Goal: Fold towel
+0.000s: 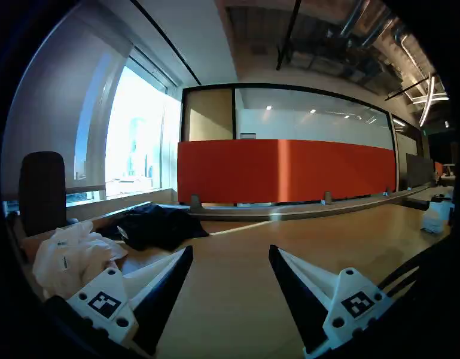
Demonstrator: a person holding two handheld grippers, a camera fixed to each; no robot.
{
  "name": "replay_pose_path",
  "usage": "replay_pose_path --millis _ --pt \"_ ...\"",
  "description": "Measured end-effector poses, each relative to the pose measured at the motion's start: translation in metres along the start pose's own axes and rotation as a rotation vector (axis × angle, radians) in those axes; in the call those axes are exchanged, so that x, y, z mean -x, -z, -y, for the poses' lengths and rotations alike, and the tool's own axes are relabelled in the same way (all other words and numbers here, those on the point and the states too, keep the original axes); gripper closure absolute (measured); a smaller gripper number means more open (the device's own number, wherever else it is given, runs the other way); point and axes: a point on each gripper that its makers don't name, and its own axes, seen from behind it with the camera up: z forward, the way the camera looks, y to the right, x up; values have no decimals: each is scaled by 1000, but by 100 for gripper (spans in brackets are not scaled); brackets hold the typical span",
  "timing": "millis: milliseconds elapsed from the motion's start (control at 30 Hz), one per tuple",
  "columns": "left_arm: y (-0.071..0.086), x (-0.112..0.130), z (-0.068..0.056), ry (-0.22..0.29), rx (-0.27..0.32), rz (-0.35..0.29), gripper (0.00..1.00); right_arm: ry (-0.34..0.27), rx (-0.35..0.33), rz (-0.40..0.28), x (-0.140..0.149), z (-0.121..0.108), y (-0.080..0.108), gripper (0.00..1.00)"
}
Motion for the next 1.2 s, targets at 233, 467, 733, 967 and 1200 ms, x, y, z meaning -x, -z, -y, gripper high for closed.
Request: replay_pose_path --millis 233,467,733,967,1200 --pt "0 0 0 0 0 0 6 0 0 0 0 0 0 1" --pt "0 -1 1 0 0 0 6 0 0 0 0 0 1 1" --pt "0 -4 2 0 1 1 6 0 0 0 0 0 1 1" --pt "1 -7 2 -1 1 2 6 0 0 0 0 0 0 1" --pt "2 -9 2 -1 1 3 6 0 0 0 0 -1 0 1"
